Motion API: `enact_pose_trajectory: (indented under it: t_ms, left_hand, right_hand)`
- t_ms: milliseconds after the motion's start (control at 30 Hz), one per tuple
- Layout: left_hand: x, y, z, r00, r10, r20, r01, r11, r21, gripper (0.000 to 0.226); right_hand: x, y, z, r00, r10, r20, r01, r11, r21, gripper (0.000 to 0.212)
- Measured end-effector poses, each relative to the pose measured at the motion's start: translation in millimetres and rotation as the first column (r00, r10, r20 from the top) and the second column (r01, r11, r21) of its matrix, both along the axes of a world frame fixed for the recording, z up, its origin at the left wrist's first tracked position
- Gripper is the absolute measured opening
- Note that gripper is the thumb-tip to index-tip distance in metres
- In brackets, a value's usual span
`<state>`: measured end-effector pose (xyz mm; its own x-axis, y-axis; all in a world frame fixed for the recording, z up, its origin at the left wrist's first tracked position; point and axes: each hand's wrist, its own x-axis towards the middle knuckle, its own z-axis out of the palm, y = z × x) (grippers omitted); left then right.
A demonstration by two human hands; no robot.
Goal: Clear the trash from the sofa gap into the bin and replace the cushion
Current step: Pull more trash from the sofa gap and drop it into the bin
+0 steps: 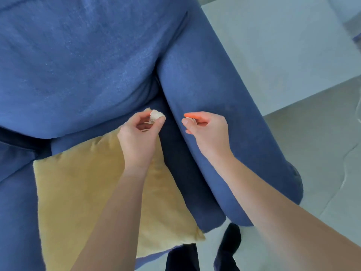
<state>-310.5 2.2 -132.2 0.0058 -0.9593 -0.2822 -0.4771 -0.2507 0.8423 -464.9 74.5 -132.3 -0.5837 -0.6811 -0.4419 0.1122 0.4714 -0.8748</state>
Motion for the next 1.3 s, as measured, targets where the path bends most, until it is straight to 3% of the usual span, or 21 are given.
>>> enact_pose_trajectory:
  t_ms: [233, 433, 700, 867, 1133, 1300]
  left_hand:
    - [-116.8, 121.8, 39.3, 0.982, -0.138, -0.129, 0.145, 0.988, 0.044, 0.018]
    - [-199.6, 231.2, 48.7, 0.923, -0.337, -0.188, 0.363, 0.923, 0.129, 0.019]
    - [-261.8, 344.9, 5.7, 0.829, -0.552, -0.087, 0.552, 0.785, 0.282, 0.017]
    - [-272.8, 385.5, -36.1, 0.788, -0.614, 0.049, 0.547, 0.735, 0.401, 0.023]
    - [-269.4, 396.8, -98.0, 0.806, -0.565, 0.174, 0.408, 0.745, 0.527, 0.024]
    - [-264.6, 399.8, -114.9, 0.794, -0.587, 0.161, 0.427, 0.726, 0.540, 0.029]
  right_hand:
    - [-105.0, 128.2, 36.6, 0.982, -0.154, -0.105, 0.156, 0.988, 0.011, 0.017]
    - [-189.7, 254.8, 38.8, 0.948, -0.280, -0.152, 0.304, 0.939, 0.163, 0.012]
    - [-245.2, 377.7, -21.4, 0.916, -0.376, -0.139, 0.401, 0.856, 0.327, 0.010]
    - [-243.4, 414.0, -70.0, 0.926, -0.372, -0.070, 0.366, 0.833, 0.414, 0.022]
    - [-232.4, 411.9, -118.0, 0.965, -0.253, -0.070, 0.251, 0.815, 0.522, 0.031]
    - [-225.0, 402.0, -132.4, 0.975, -0.201, -0.090, 0.217, 0.812, 0.542, 0.014]
